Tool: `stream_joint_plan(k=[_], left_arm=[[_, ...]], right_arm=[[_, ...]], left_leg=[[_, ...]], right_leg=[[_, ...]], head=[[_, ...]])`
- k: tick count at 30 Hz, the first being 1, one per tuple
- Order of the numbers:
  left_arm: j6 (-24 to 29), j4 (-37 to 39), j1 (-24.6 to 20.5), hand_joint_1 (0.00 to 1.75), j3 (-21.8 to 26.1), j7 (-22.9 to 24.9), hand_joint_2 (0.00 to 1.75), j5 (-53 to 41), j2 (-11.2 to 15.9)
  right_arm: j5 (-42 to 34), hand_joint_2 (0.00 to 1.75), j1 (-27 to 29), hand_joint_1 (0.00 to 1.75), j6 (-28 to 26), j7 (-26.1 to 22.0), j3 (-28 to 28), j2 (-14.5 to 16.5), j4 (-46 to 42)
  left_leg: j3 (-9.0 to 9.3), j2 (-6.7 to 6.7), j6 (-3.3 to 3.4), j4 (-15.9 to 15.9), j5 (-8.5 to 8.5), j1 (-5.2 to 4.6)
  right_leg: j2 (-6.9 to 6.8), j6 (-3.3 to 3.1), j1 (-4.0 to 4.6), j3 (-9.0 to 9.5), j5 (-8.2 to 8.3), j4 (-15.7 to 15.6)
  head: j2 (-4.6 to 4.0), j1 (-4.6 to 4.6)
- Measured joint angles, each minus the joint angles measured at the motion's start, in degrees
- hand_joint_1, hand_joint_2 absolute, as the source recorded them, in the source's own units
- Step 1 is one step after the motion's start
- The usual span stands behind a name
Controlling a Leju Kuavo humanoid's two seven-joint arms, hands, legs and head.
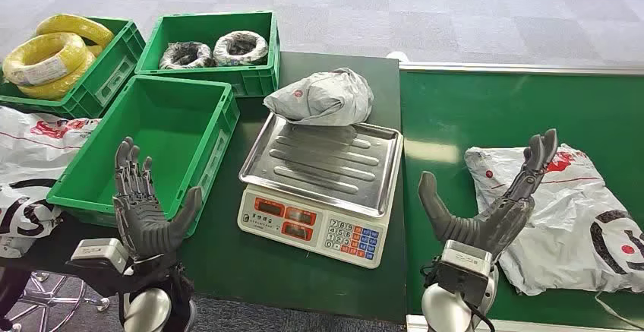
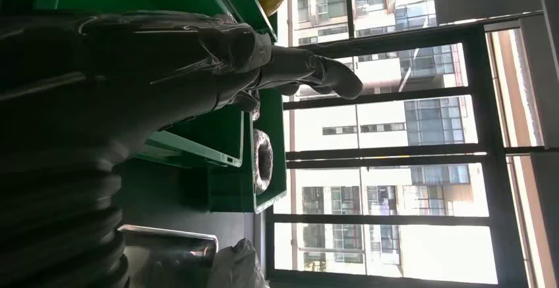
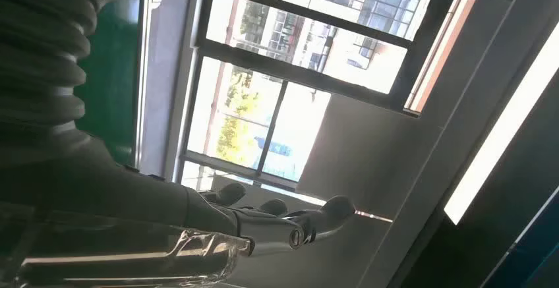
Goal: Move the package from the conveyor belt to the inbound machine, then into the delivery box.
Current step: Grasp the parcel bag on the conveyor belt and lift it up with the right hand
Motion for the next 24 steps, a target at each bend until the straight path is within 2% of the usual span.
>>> stream_joint_plan(k=[5,7,9,12,14,17,20,24], left_arm=[[-0.57,0.03,-0.07,0.0,-0.02,0.0,1.75,0.08,0.03],[-1.14,0.12,-0.19,0.0,0.0,0.0,1.75,0.21,0.03],[-1.81,0.26,-0.34,0.0,0.02,0.0,1.75,0.48,0.03],[-2.37,0.35,-0.43,0.0,0.1,0.0,1.75,0.7,0.03],[-2.52,0.35,-0.5,0.0,0.22,0.0,1.75,0.75,0.05],[-2.56,0.34,-0.72,0.0,0.36,0.0,1.75,0.82,0.22],[-1.81,0.25,-0.7,0.0,0.39,0.0,1.75,0.91,0.58],[-0.12,-0.83,-0.17,0.0,0.18,0.0,1.75,1.12,1.39]], right_arm=[[7.0,1.75,-0.49,0.0,0.01,0.01,-1.08,0.72,0.21],[14.22,1.75,-1.27,0.0,0.01,0.1,-2.85,1.6,0.63],[24.94,1.75,-2.76,0.0,0.0,1.04,-5.98,2.8,1.36],[37.54,1.75,-5.51,0.0,0.0,4.05,-11.32,3.73,2.58],[41.41,1.75,-7.24,0.0,0.0,5.91,-14.35,3.85,3.56],[47.61,1.75,-10.41,0.0,0.0,11.42,-17.83,3.34,5.48],[52.67,1.75,-13.61,0.0,0.0,19.52,-20.09,0.45,8.91],[56.18,1.75,-20.02,0.0,0.0,28.58,-23.73,-6.29,17.05]], left_leg=[[0.0,0.0,0.0,0.0,0.0,0.0],[0.01,0.01,0.0,0.0,0.0,0.0],[0.02,0.01,0.0,0.0,0.01,0.0],[0.02,-0.01,0.01,0.0,0.01,0.0],[0.03,-0.02,0.01,0.01,0.01,-0.01],[0.03,-0.02,0.01,0.02,0.01,-0.02],[0.02,-0.09,0.01,0.03,0.02,-0.02],[0.02,-0.17,0.03,0.07,0.03,-0.04]], right_leg=[[0.0,0.0,0.0,0.0,0.0,0.0],[0.0,0.0,0.0,0.0,0.0,0.0],[0.01,0.0,0.0,0.0,0.0,0.0],[0.0,0.0,0.0,0.04,0.01,0.0],[0.0,0.0,-0.01,0.05,0.01,0.0],[0.0,0.01,-0.02,0.05,0.02,0.0],[-0.05,0.01,-0.04,0.05,0.03,0.0],[-0.13,0.03,-0.06,0.07,0.05,-0.01]], head=[[0.0,0.0],[0.0,-0.01],[0.0,-0.01],[0.0,0.0],[0.0,0.01],[0.0,0.0],[0.0,-0.01],[0.0,-0.02]])
